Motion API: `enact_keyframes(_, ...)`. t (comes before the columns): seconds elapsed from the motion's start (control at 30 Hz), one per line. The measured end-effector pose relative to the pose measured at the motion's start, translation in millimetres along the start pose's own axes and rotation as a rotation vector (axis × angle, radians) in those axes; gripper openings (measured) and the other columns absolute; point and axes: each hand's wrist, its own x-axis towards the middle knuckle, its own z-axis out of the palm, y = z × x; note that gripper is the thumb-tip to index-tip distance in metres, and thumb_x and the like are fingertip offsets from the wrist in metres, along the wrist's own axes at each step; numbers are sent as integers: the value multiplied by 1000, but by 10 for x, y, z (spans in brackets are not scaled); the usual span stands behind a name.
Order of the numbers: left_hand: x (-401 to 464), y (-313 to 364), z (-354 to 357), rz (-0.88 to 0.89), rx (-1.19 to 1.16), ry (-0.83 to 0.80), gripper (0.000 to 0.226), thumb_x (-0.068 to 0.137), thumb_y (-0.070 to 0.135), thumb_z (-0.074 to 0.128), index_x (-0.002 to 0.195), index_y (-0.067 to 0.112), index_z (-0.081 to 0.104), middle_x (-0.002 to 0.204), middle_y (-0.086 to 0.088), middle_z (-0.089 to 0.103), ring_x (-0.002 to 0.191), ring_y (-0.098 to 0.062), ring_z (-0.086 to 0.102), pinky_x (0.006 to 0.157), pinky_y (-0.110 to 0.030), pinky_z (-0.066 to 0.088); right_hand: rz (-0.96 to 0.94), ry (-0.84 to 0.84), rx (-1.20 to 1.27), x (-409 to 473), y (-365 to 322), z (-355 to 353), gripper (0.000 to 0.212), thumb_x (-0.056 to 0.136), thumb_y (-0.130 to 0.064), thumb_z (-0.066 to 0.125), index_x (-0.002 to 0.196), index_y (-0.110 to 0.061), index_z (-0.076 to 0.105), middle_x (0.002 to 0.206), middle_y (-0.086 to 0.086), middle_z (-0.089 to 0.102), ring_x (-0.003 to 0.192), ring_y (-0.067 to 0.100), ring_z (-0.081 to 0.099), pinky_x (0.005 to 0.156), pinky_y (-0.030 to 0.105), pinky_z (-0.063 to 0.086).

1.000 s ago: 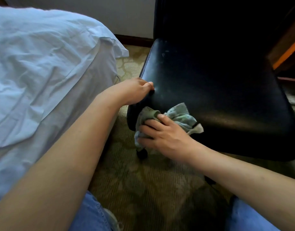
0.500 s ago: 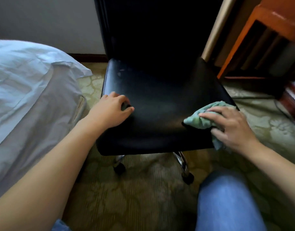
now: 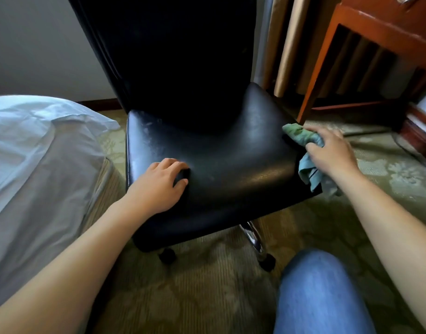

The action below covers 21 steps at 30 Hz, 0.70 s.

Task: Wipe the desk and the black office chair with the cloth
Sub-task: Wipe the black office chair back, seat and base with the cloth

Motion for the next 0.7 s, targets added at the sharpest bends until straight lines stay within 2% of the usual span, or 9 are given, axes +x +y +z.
enact_keyframes(0.13,125,0,-33,-71,15,-1,35,100,39,45,133,30,50,139,1,48,127,-29,45,105,-44,40,-64,-17,-70,-222,32,-3,52,91,-24,51,141,-42,50,131,6,47,128,33,40,107,44,35)
enact_keyframes(0.27,234,33,-82,-134,51,0,39,98,39,48,134,26,53,141,-3,50,126,-32,47,104,-46,42,-153,-24,-102,-571,34,37,53,92,-25,54,141,-41,49,114,-8,37,120,25,41,93,38,35)
enact_keyframes(0.4,252,265,-21,-53,53,22,46,96,41,54,139,26,50,144,0,48,129,-32,46,107,-43,40,-317,-4,-22,-1005,60,93,53,84,-26,53,135,-38,57,111,-12,41,110,19,46,94,35,41)
enact_keyframes(0.5,313,523,53,25,29,36,49,96,39,55,142,23,50,146,-1,48,131,-30,45,110,-42,38,-377,10,120,-1254,146,148,51,82,-22,53,130,-35,62,117,-12,50,111,12,46,98,27,38)
enact_keyframes(0.6,433,801,116,89,5,40,47,98,36,53,143,22,49,147,-2,47,133,-30,44,112,-40,36,-160,12,323,-1059,161,254,51,90,-12,55,136,-35,56,125,-10,49,119,10,45,103,23,33)
enact_keyframes(0.7,553,1001,171,87,8,-11,46,100,41,48,144,30,47,145,0,47,133,-31,43,113,-40,35,129,-68,500,-564,131,393,54,94,-13,48,144,-33,41,135,1,43,123,19,46,102,34,38)
